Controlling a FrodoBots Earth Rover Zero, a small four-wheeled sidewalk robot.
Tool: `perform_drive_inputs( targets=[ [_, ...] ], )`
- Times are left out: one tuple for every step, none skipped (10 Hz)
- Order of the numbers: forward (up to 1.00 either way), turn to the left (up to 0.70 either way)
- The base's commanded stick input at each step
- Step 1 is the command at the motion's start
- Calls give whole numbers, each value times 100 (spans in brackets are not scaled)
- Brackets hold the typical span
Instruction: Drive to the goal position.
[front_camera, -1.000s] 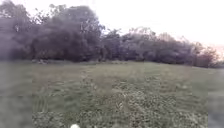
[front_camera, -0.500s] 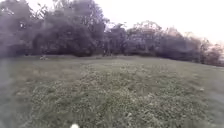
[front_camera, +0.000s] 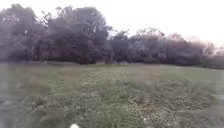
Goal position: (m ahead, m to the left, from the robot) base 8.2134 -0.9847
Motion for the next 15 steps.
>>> perform_drive_inputs(
  targets=[
    [85,-2],
    [85,-30],
    [85,-34],
    [85,-34],
    [85,-34],
    [85,-34],
    [85,-34],
    [85,-34],
    [85,-30],
    [85,-10],
    [85,0],
    [85,0],
    [85,0],
    [85,0],
    [85,0]
  ],
)
